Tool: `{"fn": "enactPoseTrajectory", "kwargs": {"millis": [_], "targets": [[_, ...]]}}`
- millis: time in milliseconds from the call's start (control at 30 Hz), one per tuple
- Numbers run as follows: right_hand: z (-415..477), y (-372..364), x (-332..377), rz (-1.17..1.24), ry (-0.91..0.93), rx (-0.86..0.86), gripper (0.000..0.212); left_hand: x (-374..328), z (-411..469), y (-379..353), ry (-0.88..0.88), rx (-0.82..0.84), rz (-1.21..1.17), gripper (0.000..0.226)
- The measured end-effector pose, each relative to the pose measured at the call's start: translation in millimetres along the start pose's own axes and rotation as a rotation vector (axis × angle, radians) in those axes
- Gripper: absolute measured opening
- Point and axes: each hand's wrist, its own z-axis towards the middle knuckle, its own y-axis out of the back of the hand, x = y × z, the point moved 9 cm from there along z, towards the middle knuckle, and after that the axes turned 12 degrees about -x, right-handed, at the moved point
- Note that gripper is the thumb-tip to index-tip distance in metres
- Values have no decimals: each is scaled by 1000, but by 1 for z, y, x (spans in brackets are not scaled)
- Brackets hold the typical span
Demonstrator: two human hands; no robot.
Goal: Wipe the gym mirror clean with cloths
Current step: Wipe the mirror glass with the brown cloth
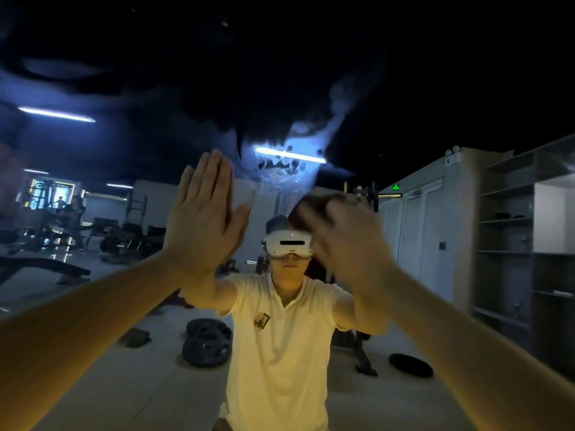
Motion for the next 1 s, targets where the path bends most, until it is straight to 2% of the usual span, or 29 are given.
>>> {"fn": "enactPoseTrajectory", "kwargs": {"millis": [100, 167, 200, 267, 333, 400, 433, 500, 600, 667, 700, 767, 867, 900, 933, 1000], "targets": [[38, -1, -76, -65, -446, -115, 51, 1, 4, -9, 26, -18, 22, 77], [42, -6, -71, -63, -685, -183, 50, 1, 2, -12, 14, -13, 31, 77], [40, -7, -51, -42, -724, -205, 50, 2, 1, -12, 10, -8, 36, 77], [37, -11, 13, 65, -597, -184, 48, 3, 1, -12, 4, -8, 50, 76], [26, -10, 71, 170, -331, -116, 49, 2, 0, -13, -19, 2, 41, 73], [29, -11, 73, 176, -62, -56, 53, 3, -2, -12, -46, 1, 37, 71], [39, -12, 50, 108, -6, -18, 54, 5, -3, -11, -55, -5, 37, 70], [67, -13, -26, -111, -117, -13, 51, 6, -2, -11, -69, -2, 39, 69], [89, -3, -122, -200, -502, -67, 49, 6, -3, -12, -85, 3, 54, 70], [82, -7, -107, -134, -683, -112, 48, 6, -2, -11, -89, 6, 52, 70], [75, -11, -81, -91, -710, -112, 48, 6, -2, -11, -88, 9, 45, 70], [62, -14, -6, 34, -558, -109, 49, 6, -2, -8, -82, 7, 27, 70], [44, -18, 67, 201, -114, -10, 55, 9, 8, 4, -78, -33, -11, 65], [48, -17, 63, 176, 21, 25, 56, 10, 13, 7, -80, -52, -16, 64], [59, -18, 44, 100, 80, 39, 57, 11, 18, 7, -81, -60, -9, 63], [89, -18, -26, -101, -71, 11, 53, 12, 29, -3, -72, -32, 23, 70]]}}
